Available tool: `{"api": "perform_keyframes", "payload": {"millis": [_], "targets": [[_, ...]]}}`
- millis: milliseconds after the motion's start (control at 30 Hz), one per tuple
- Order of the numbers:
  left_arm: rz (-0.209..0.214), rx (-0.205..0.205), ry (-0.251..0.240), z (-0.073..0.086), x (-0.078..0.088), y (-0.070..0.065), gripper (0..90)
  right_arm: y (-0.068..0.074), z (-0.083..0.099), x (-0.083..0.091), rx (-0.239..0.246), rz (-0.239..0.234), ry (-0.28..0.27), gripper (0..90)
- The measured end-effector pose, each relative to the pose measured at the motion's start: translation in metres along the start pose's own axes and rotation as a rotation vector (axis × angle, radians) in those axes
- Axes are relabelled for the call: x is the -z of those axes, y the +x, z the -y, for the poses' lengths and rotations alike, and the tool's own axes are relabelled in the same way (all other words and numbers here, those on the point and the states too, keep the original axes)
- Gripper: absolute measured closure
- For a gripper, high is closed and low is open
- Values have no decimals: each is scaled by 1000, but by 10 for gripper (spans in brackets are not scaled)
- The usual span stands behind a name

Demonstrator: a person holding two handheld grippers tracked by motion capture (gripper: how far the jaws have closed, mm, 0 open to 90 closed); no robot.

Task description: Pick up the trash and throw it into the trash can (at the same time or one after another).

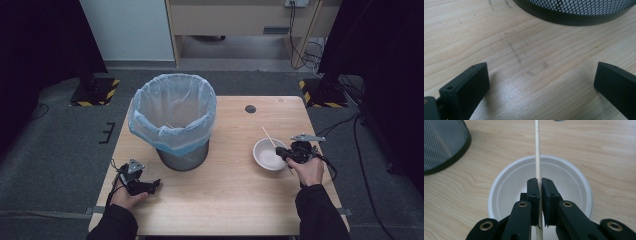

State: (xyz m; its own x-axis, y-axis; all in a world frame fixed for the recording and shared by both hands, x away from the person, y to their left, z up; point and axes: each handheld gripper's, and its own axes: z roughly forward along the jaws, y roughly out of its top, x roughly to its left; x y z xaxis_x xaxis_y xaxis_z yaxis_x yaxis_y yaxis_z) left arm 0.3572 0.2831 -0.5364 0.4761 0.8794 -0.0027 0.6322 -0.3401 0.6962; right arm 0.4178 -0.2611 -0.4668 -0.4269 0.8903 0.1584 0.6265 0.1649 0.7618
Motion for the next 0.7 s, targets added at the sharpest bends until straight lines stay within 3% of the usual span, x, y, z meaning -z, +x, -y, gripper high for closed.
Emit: {"api": "perform_keyframes", "payload": {"millis": [200, 700], "targets": [[0, 0, 0, 0, 0, 0, 0, 2, -7, 8, -9, -16, -57, 857], [0, 0, 0, 0, 0, 0, 0, 3, -26, 36, -43, -59, -260, 858]]}}
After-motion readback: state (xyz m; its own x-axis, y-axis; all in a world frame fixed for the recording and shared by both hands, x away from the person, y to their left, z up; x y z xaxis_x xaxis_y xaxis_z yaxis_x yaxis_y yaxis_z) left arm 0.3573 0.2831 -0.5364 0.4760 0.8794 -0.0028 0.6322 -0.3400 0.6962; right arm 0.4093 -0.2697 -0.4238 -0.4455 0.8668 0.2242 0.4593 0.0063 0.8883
